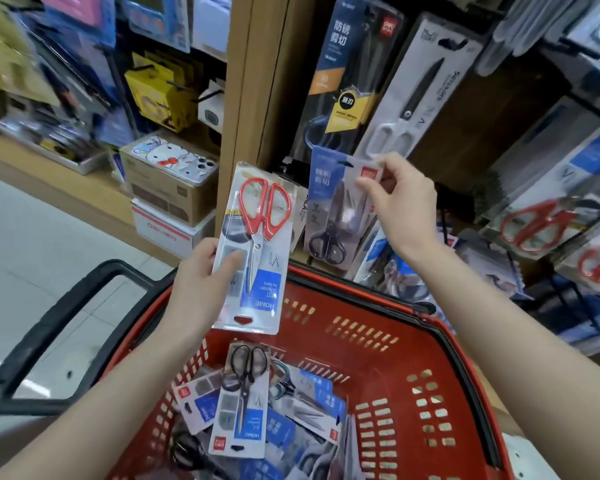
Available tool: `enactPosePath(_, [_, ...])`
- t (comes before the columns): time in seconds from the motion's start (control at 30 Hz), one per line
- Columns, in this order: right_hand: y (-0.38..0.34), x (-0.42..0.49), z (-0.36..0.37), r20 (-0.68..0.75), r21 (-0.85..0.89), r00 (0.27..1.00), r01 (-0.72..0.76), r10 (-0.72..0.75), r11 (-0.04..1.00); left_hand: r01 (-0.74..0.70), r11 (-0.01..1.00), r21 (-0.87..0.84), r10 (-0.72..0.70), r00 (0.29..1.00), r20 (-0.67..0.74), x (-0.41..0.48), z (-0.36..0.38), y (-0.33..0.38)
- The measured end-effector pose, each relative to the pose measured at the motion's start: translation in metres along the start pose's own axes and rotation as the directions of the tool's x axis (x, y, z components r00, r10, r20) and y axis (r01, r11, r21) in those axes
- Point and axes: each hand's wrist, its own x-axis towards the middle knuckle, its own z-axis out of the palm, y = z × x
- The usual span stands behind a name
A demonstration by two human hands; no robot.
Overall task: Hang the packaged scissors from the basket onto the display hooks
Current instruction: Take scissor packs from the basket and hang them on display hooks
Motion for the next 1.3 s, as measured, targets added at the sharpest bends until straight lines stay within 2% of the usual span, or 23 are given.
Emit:
enactPosePath(0.1, [0.021,-0.014,0.025,0.081,-0.043,0.994,-0.068,0.071,0.997,0.003,1.0,-0.011,-0.003,1.0,0.005,0.007,0.001,-0.003])
enactPosePath(0.23, [0.057,-0.034,0.057,0.13,0.004,0.947,-0.298,0.295,0.955,0.017,1.0,-0.003,-0.017,1.0,0.012,0.014,0.005,-0.01])
enactPosePath(0.37, [0.08,-0.041,0.074,0.098,0.11,0.853,-0.521,0.513,0.846,0.027,1.0,0.017,-0.027,1.0,0.015,0.021,0.007,-0.013])
enactPosePath(0.57, [0.096,-0.028,0.087,-0.004,0.193,0.775,-0.619,0.632,0.761,0.038,0.999,0.039,-0.039,0.999,0.019,0.034,0.013,-0.013])
enactPosePath(0.8, [0.104,-0.022,0.093,-0.05,0.137,0.792,-0.598,0.609,0.789,0.057,0.997,0.047,-0.058,0.998,0.033,0.042,0.023,-0.019])
enactPosePath(0.97, [0.102,-0.018,0.1,-0.107,0.151,0.758,-0.628,0.644,0.764,0.073,0.996,0.049,-0.076,0.996,0.055,0.045,0.026,-0.02])
enactPosePath(1.17, [0.101,-0.021,0.102,-0.07,0.073,0.811,-0.576,0.58,0.814,0.074,0.996,0.055,-0.078,0.995,0.069,0.043,0.026,-0.018])
enactPosePath(1.3, [0.098,-0.022,0.094,-0.035,-0.067,0.842,-0.539,0.538,0.84,0.082,0.995,0.06,-0.087,0.993,0.081,0.039,0.026,-0.016])
